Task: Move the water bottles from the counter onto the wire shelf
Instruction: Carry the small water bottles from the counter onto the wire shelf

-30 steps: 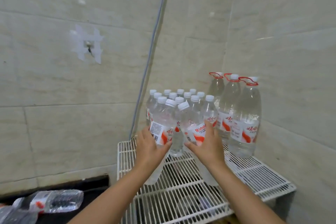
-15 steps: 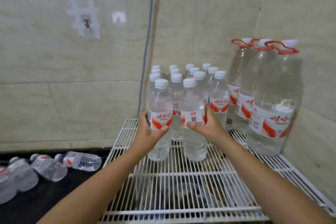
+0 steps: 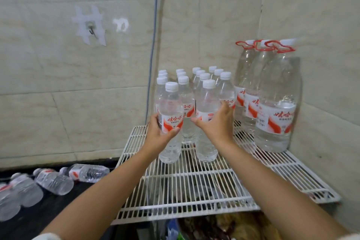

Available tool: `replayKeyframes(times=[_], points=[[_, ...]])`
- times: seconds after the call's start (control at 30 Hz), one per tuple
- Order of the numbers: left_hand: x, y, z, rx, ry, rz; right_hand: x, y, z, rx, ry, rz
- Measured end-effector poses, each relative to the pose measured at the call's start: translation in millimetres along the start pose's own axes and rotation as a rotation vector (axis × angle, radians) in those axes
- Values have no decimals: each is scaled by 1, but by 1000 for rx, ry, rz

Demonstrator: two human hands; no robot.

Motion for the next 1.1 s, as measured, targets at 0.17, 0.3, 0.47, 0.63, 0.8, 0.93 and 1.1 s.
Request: replayKeyframes(times=[0.17,0.3,0.47,0.63,0.8,0.93,1.1], points=[[-3,17,-2,81,10,-164,-3,-10,-4,-102,-22,-223],[2,17,-3,-50,59,-99,-1,-29,-3,-277,-63,-497],[10,16,-5,-122,119,-63,-18,-49,-1,-495,-51,-538],[9,21,-6,-93,119,-52,-22,-46,7,-466,37,-299],[15,15,-14,-102,76,-57,-12,-43,13,-229,31,-170],[16,14,-18,-139,8,-128,-13,-45,9,-323,41,-199],[15,13,-23,-206,-38,-196,-14,-49,8,-408,78,-246]])
Point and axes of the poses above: each hand's wrist, its own z-axis away from the middle knuckle, its own y-axis out of the back of the hand, x = y × z, the point moved 10 cm from there along -z, towards the middle knuckle, and after that the axes turned 3 degrees about -z, right-handed, at the moved point
